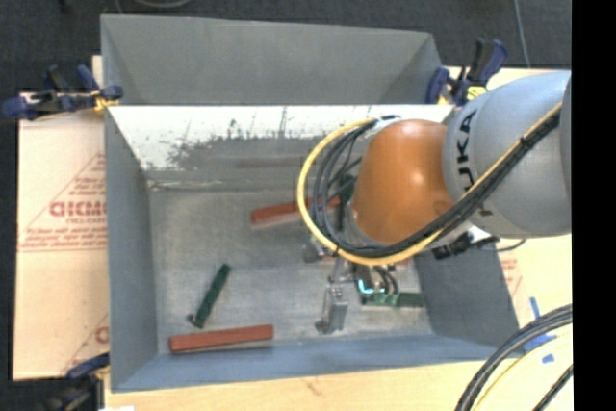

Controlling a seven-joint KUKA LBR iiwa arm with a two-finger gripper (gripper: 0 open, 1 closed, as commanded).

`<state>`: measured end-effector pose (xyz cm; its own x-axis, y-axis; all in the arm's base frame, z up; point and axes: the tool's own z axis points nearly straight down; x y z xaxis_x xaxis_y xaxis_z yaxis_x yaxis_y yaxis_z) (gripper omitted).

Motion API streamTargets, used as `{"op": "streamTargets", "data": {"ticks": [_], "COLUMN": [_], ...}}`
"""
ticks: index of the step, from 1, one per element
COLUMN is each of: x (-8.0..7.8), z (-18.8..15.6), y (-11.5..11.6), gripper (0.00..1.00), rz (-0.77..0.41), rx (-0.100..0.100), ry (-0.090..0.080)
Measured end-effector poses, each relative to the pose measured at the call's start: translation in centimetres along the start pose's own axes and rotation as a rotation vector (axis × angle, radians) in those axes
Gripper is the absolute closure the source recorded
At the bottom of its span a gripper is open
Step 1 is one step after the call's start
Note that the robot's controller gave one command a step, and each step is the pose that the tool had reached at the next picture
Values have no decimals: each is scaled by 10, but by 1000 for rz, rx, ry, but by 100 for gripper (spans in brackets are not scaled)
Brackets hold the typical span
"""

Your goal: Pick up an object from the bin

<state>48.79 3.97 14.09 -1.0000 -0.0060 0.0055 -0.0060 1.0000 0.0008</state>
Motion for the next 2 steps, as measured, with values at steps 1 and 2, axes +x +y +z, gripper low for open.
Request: {"op": "streamTargets", "data": {"ticks": [1, 2], "x": [-17, -116], "z": [60, 69], "y": [113, 86], "gripper": [0, 0], "rz": [28, 67], "rx": [-4, -1], "ry": [-7, -15]}}
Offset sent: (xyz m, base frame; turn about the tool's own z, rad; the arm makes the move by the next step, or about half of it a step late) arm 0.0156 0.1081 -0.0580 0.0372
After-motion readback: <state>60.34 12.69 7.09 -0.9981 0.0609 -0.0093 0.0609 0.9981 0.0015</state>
